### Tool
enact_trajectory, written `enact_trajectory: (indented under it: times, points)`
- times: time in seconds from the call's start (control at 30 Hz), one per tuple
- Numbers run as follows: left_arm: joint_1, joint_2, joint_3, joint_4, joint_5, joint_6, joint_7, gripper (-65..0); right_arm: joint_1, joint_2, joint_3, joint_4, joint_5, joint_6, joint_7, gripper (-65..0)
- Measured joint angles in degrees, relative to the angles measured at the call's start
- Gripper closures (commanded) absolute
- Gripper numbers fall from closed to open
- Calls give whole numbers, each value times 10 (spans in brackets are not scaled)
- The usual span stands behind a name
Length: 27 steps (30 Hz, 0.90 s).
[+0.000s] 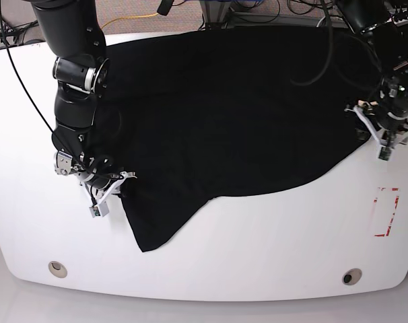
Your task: Fold the T-shirt properly
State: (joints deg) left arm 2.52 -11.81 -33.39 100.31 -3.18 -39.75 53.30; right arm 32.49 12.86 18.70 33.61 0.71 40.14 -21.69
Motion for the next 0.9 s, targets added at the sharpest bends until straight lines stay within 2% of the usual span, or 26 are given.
enact_trajectory:
  times: [0.3, 0.4, 0.5, 0.8, 0.87, 0.9]
  points:
    - [-58, -3, -78, -143, -11, -4, 14, -417, -1, 0, 0, 0, 2, 2, 1, -68]
    - [-67, -20, -83, -180, -29, -2, 14, -417, -2, 0, 0, 0, 1, 2, 0, -68]
    - [-68, -22, -85, -212, -67, -2, 13, -415, -2, 0, 0, 0, 2, 2, 0, -68]
    - [-90, -37, -71, -280, -73, -2, 10, -413, -2, 0, 1, 0, 5, 2, 0, -68]
    - [-92, -37, -71, -289, -74, -2, 0, -393, -2, 0, 1, 0, 6, 2, 1, -68]
    - [-92, -36, -70, -290, -76, -2, -2, -340, -2, 0, 1, 0, 6, 2, 0, -68]
